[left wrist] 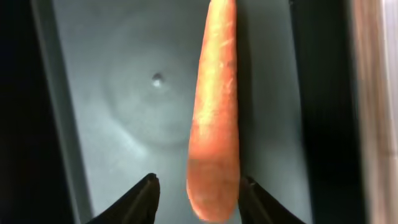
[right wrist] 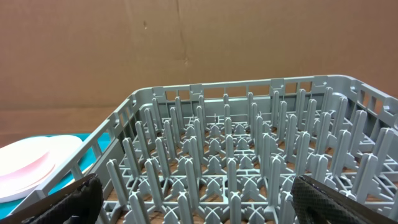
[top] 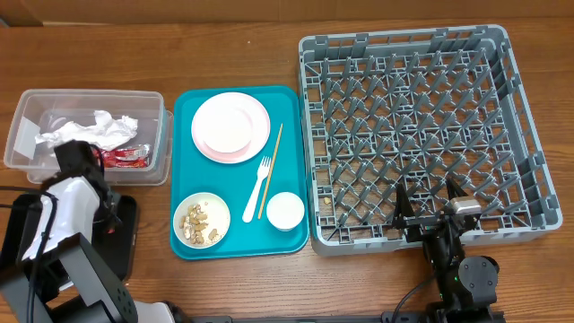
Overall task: Sort waste into correct bins and load items into the dishwasher
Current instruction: 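Lift the carrot, carry it left and release it onto the black tray, then reach the left gripper to the white bowl of peanuts and grip its rim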
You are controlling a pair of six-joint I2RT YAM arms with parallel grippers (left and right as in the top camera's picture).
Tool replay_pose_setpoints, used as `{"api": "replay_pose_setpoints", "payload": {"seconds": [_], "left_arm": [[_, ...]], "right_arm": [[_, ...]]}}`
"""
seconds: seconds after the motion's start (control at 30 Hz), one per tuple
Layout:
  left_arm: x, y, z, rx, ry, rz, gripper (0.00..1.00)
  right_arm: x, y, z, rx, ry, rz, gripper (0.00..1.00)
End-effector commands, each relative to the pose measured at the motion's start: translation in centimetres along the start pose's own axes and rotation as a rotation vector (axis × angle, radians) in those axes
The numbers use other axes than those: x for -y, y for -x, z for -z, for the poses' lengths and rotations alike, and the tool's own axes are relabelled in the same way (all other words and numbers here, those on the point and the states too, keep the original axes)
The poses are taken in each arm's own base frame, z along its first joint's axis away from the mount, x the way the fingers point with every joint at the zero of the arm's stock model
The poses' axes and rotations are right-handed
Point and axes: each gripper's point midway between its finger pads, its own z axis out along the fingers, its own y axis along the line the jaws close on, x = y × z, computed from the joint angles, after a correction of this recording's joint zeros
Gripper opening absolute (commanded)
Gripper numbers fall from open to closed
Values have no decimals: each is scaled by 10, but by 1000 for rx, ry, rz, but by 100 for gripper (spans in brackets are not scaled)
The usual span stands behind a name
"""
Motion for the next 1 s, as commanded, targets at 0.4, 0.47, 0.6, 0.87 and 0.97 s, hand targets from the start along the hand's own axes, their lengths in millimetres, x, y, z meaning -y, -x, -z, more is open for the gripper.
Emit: {"api": "replay_pose_setpoints", "payload": {"seconds": [0.4,0.47,0.6,0.87,0.97], "left_arm": [[81,-23,115,-344,-501,-374,4],[92,-43,129,-397,-592,-468,4],[98,-72,141,-425,-606,-584,4],[112,-141,168,-415,-612,-846,4],[114,-161,174,-391,-603,-928,4]], "right_arm": [[1,-1,0,6,-6,0,100],[1,-1,0,6,-6,0,100],[1,-1,0,6,-6,0,100],[1,-1,0,6,-6,0,100],[1,-1,0,6,-6,0,100]]}}
